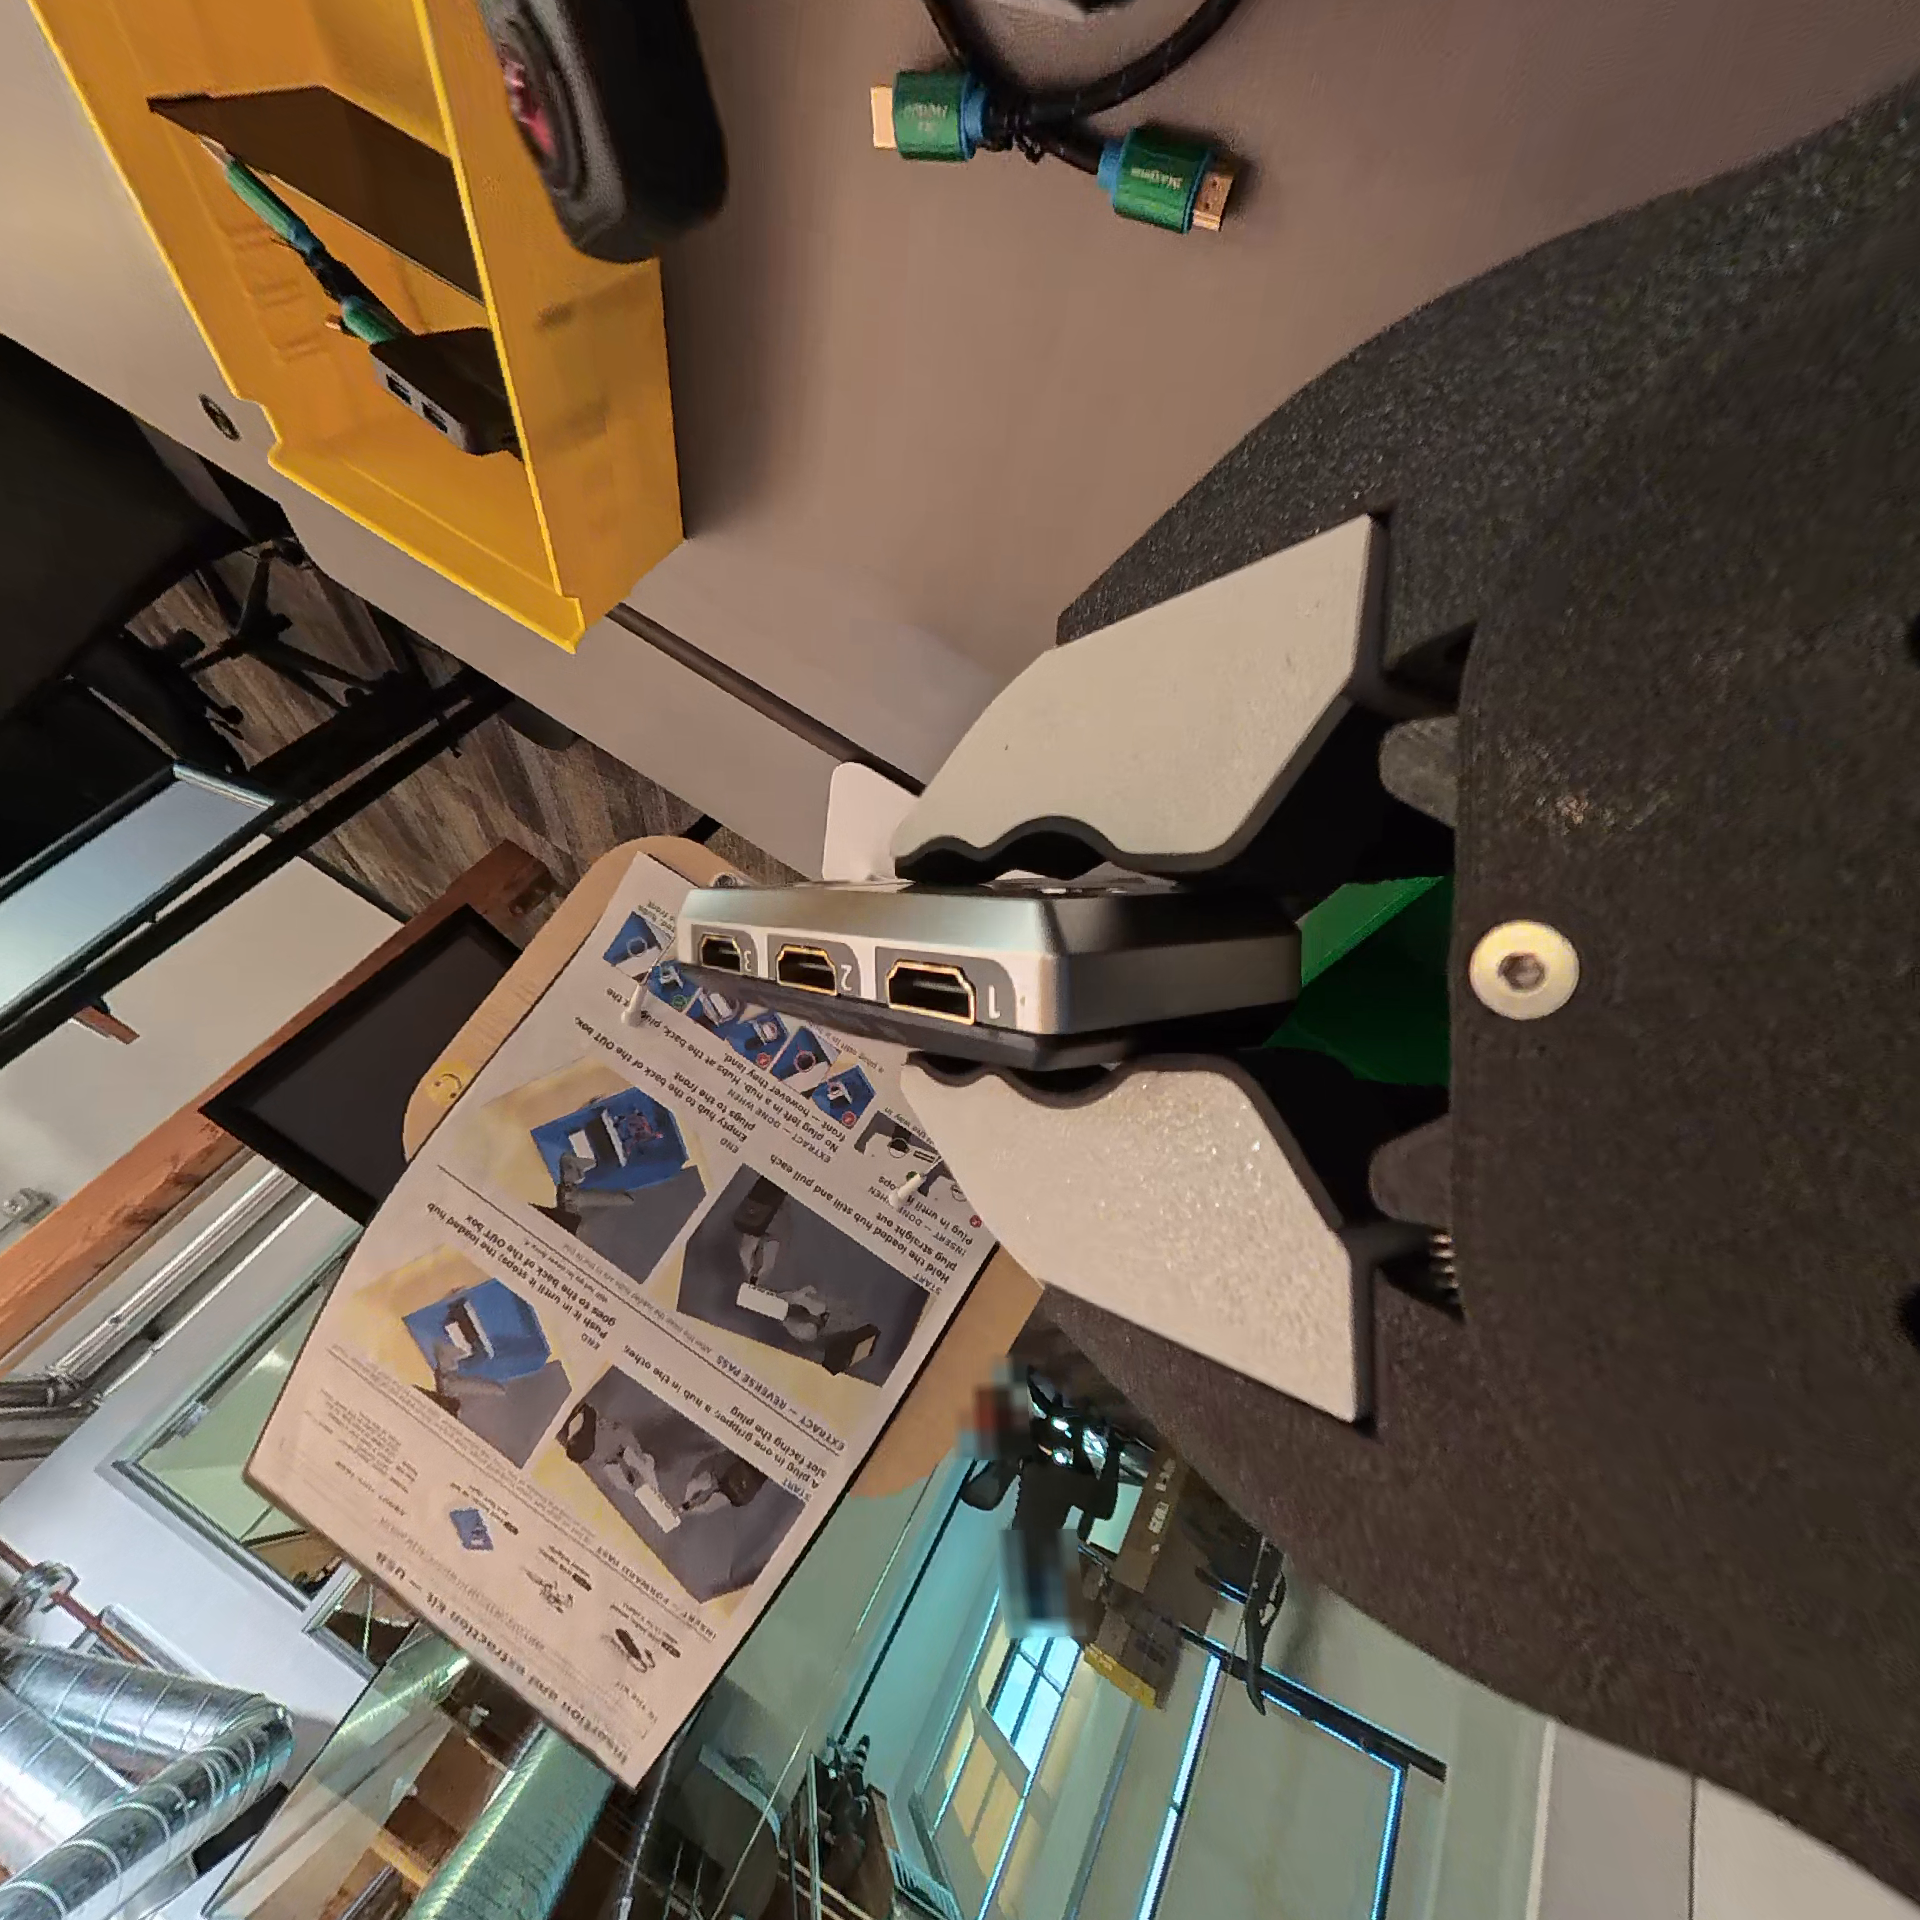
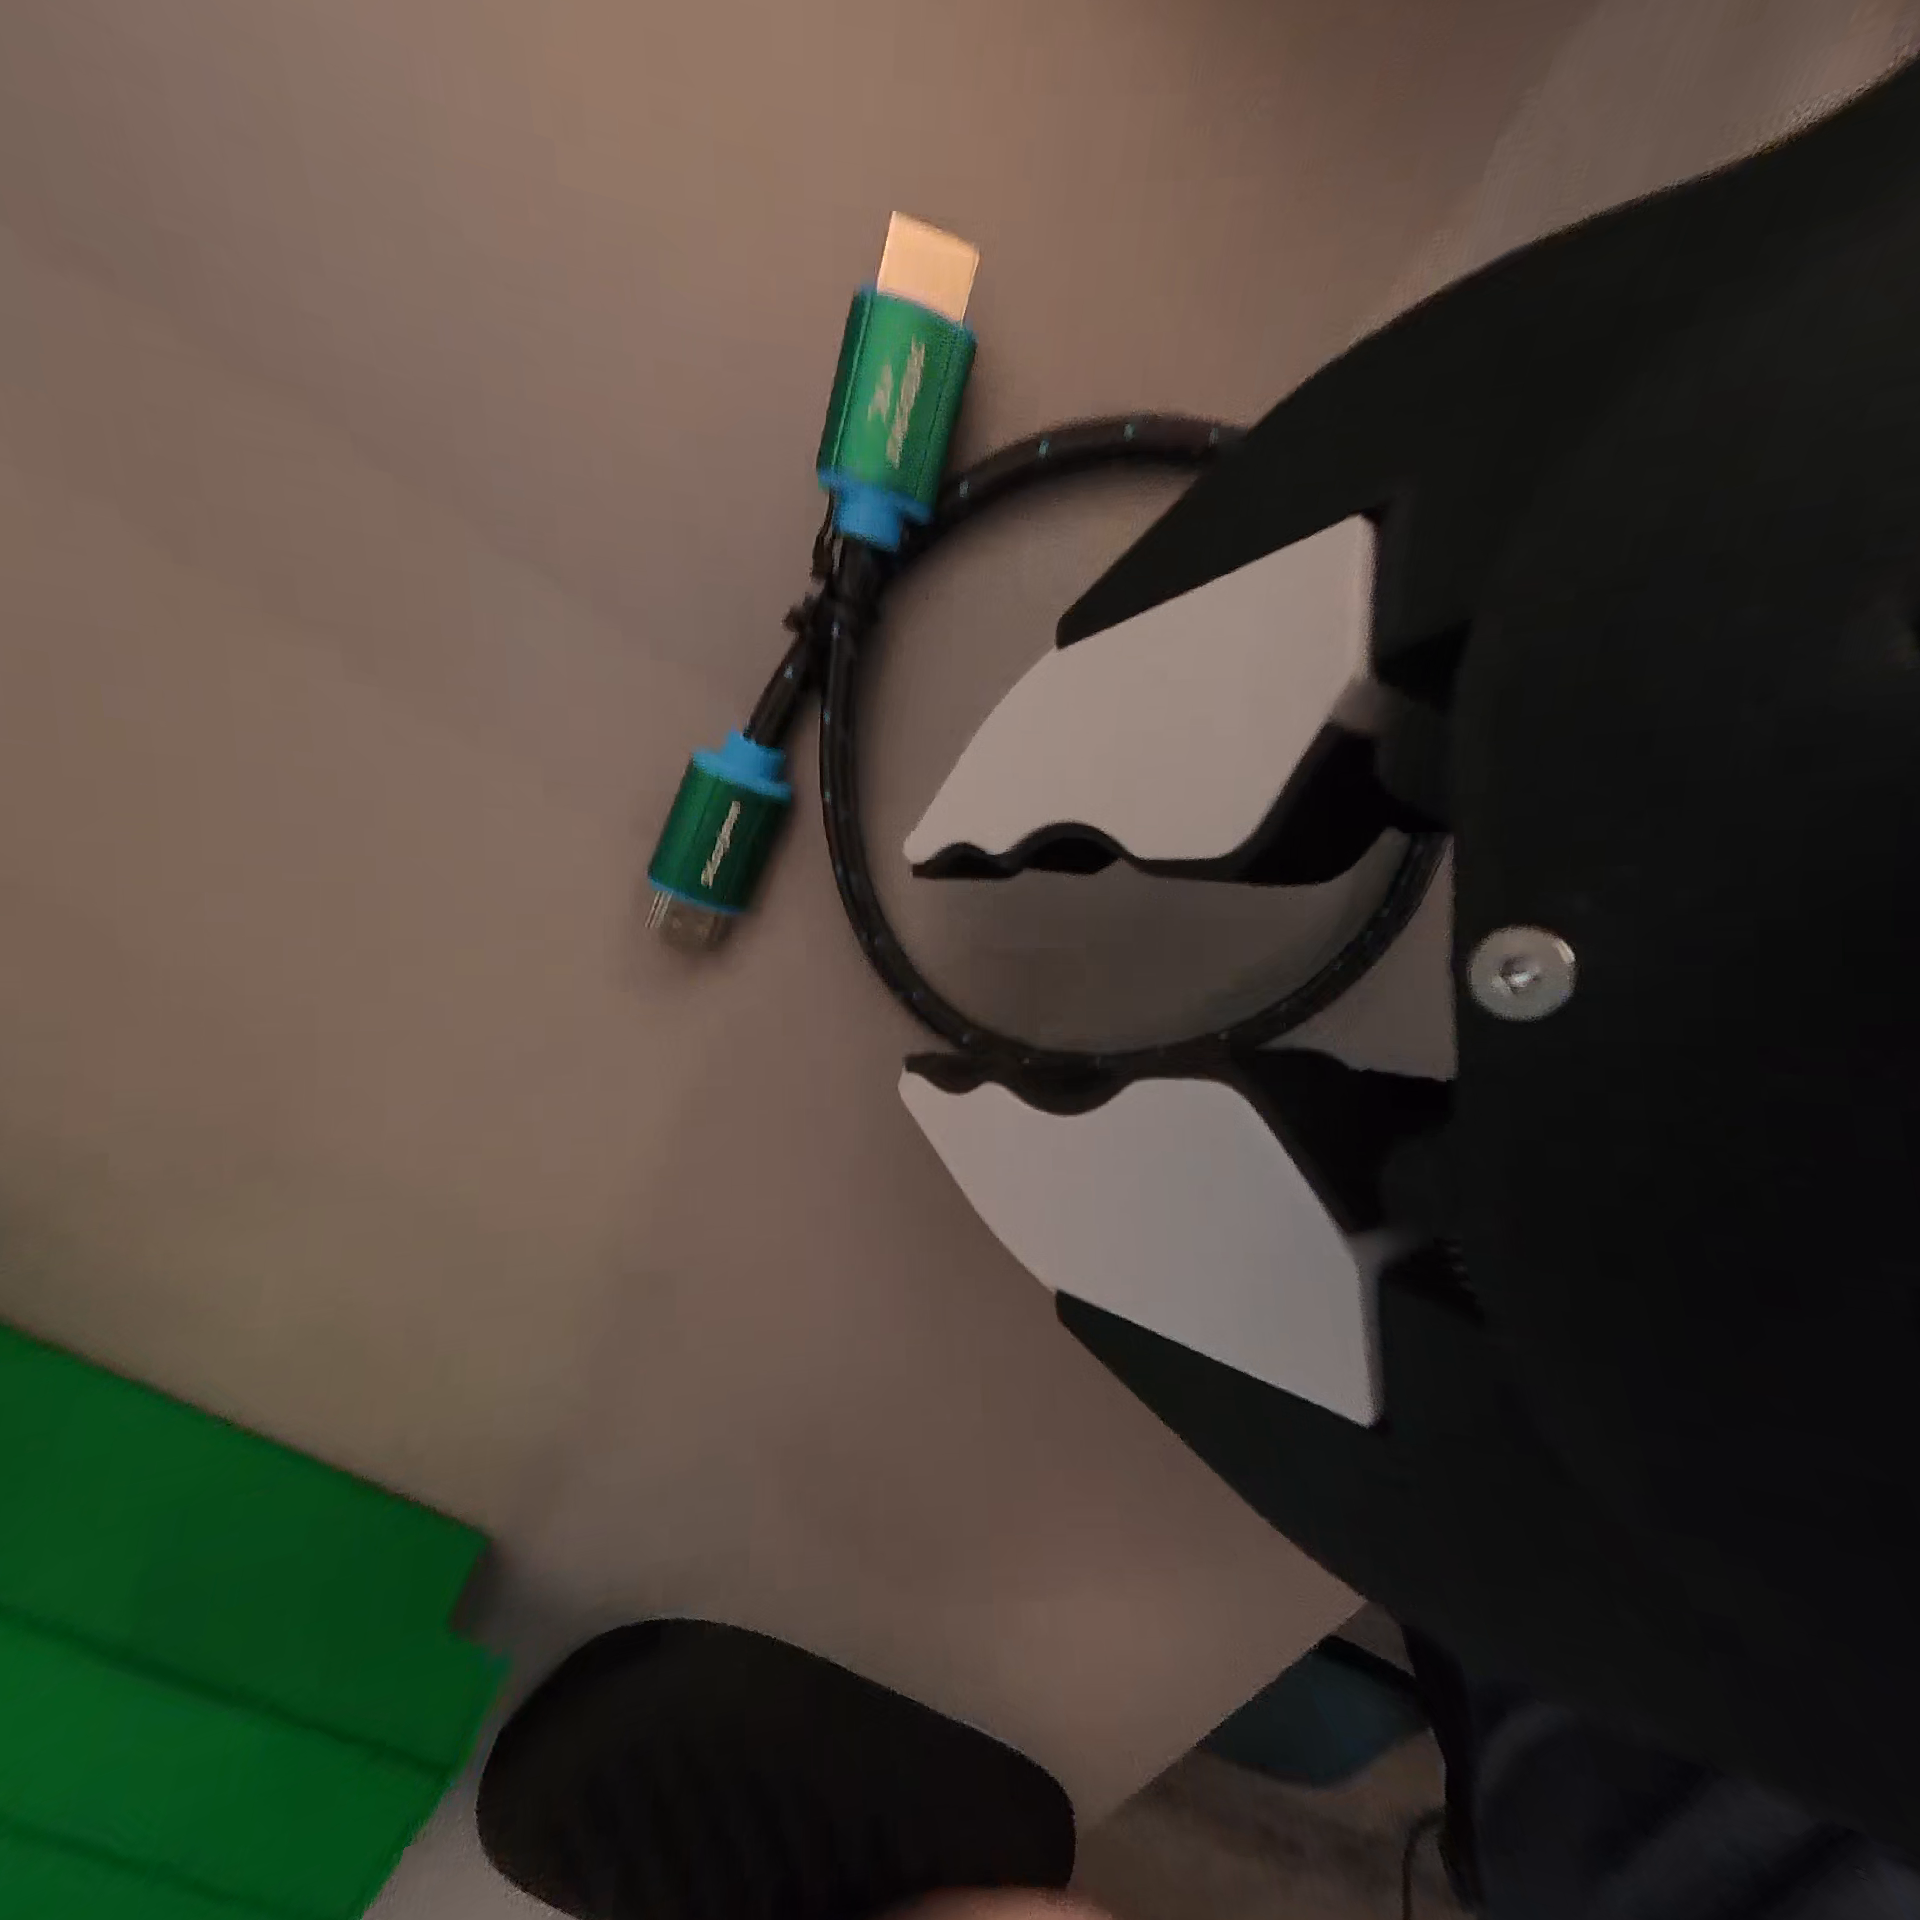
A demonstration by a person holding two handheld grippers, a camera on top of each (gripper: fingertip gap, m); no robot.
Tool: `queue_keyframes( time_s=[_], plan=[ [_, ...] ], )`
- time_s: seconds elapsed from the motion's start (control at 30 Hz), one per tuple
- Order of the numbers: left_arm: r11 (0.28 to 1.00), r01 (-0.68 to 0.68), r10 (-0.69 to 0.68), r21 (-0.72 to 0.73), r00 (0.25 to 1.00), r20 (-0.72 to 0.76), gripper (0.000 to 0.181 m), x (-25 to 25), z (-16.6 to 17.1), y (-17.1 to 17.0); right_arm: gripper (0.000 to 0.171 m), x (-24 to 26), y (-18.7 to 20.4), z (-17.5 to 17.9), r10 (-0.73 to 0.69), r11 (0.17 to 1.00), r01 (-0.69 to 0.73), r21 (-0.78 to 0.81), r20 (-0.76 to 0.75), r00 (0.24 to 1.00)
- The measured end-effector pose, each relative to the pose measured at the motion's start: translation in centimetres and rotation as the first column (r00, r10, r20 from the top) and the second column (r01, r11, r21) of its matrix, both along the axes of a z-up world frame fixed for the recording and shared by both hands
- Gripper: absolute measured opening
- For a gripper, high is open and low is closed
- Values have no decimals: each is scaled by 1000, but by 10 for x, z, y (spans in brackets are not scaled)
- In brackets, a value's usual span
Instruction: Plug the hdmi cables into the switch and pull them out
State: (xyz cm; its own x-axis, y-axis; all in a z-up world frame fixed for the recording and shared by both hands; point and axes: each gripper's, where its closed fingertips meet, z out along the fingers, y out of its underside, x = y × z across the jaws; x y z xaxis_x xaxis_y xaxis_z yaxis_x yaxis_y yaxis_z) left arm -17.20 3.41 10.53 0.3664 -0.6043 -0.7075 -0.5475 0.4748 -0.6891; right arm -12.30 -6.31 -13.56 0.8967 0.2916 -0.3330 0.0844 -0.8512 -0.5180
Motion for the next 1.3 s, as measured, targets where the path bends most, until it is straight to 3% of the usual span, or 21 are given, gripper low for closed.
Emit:
queue_keyframes(
  time_s=[0.2, 0.23, 0.33, 0.4, 0.47, 0.53, 0.57, 0.63, 0.73, 0.87, 0.93, 1.13, 1.3],
  plan=[
    [1000, 11, -11, -5, 1000, 1, 31, 0, 4, -8, 35, -10, -1, -20, -1, 998, 14, -64, 203, 979],
    [1000, 4, -4, -7, 1000, 1, 32, -1, 5, -8, 26, -6, 0, -22, 7, 999, 7, -52, 268, 963],
    [1000, 2, -2, -22, 1000, 8, 31, -8, 8, -8, 18, -13, -13, -24, 177, 984, -165, -64, 322, 930],
    [999, 3, -2, -35, 1000, 30, 31, -13, 13, -8, 18, -24, -35, -24, 400, 916, -391, -94, 305, 864],
    [999, 12, -10, -43, 999, 44, 32, -16, 16, -9, 14, -15, -62, -25, 564, 817, -563, -122, 367, 740],
    [999, 13, -11, -50, 999, 47, 32, -18, 18, -10, 10, 14, -74, -24, 585, 789, -595, -151, 480, 654],
    [999, 17, -15, -51, 999, 46, 32, -18, 18, -11, 11, 28, -77, -22, 567, 801, -578, -159, 510, 647],
    [999, 16, -14, -51, 999, 43, 32, -18, 19, -11, 14, 45, -80, -15, 506, 851, -506, -143, 482, 715],
    [999, 18, -16, -51, 999, 36, 32, -16, 17, -12, 21, 42, -59, 6, 336, 928, -373, 25, 378, 863],
    [999, 19, -18, -48, 1000, 22, 32, -12, 14, -12, 25, 10, -25, 33, 166, 931, -218, 293, 191, 967],
    [998, 24, -23, -50, 1000, 16, 32, -11, 12, -13, 27, 0, -23, 24, 167, 935, -213, 282, 179, 969],
    [998, 21, -20, -55, 1000, 9, 32, -10, 10, -10, 30, 13, -15, -9, 123, 933, -244, 265, 402, 907],
    [998, 19, -19, -55, 1000, 11, 32, -10, 10, -10, 29, 10, -19, -11, 116, 916, -246, 317, 377, 919]
  ],
)
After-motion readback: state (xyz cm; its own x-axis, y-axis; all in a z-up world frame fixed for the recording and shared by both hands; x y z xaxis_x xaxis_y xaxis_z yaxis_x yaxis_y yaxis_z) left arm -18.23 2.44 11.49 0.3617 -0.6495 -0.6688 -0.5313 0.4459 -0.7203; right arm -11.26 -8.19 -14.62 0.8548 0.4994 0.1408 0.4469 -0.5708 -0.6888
